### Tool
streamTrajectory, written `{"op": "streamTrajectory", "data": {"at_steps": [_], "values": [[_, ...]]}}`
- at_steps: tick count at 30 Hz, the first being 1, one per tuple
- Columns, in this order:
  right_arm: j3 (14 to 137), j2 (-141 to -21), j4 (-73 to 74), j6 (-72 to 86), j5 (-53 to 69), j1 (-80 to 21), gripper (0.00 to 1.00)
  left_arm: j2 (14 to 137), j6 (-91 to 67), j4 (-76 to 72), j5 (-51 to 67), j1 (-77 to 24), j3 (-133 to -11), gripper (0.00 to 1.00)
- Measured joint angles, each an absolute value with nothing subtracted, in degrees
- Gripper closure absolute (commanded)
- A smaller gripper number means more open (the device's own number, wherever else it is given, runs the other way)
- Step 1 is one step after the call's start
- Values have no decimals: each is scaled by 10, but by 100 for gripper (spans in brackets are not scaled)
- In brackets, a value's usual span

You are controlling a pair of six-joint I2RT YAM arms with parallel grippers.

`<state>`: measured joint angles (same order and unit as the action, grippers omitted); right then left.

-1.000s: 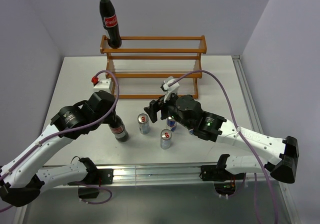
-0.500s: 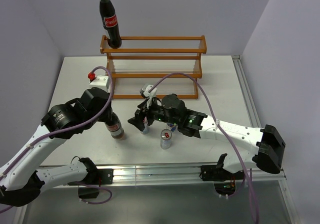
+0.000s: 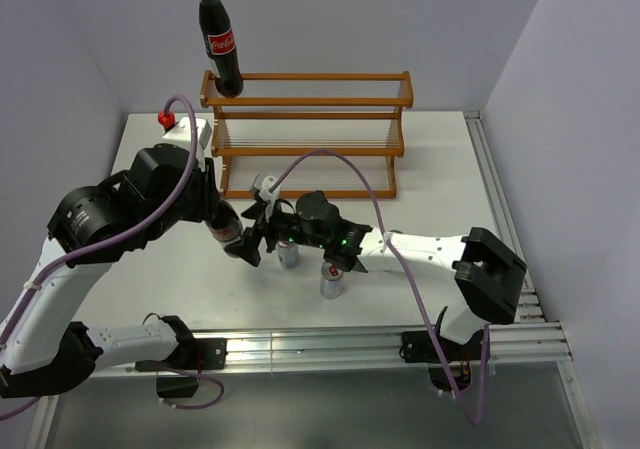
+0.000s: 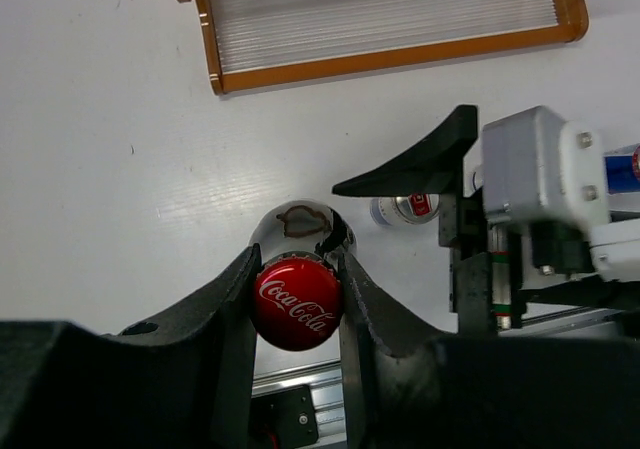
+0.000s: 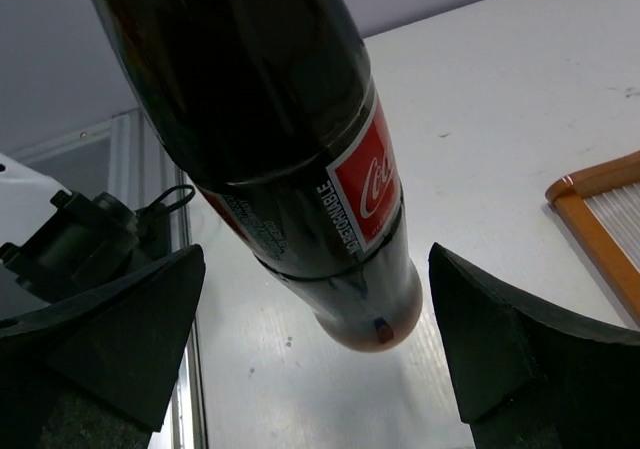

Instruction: Place and organize the beverage onto the shelf

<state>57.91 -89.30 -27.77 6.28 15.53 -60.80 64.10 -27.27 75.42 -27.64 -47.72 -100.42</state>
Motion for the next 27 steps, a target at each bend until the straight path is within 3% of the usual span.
{"op": "streamTrajectory", "data": {"at_steps": [7,10,13,14,15,17,18,21,23,24,25,27], "values": [[616,-936,-335,43,115,-637,2,669,-259,788,-262,-477,-1062,100],[642,-949,-339,30,98,-645,9,682,-255,796,-259,-477,-1072,100],[659,-957,-338,19,85,-649,29,693,-250,804,-255,-477,-1082,100],[661,-959,-338,15,83,-649,52,695,-248,807,-253,-477,-1086,100],[662,-959,-340,-4,83,-649,61,698,-247,809,-253,-477,-1090,100],[663,-959,-341,1,78,-651,93,701,-245,818,-251,-477,-1099,100],[663,-959,-343,-1,78,-651,100,701,-245,820,-251,-477,-1101,100],[663,-959,-353,-3,80,-651,100,702,-245,821,-252,-477,-1111,100],[663,-959,-361,-4,83,-651,100,703,-245,822,-254,-477,-1119,87],[663,-958,-364,-4,83,-652,100,703,-245,822,-255,-477,-1122,77],[663,-957,-365,-4,83,-652,100,703,-245,822,-255,-477,-1125,57],[663,-954,-363,2,86,-654,100,703,-241,816,-260,-477,-1129,45]]}}
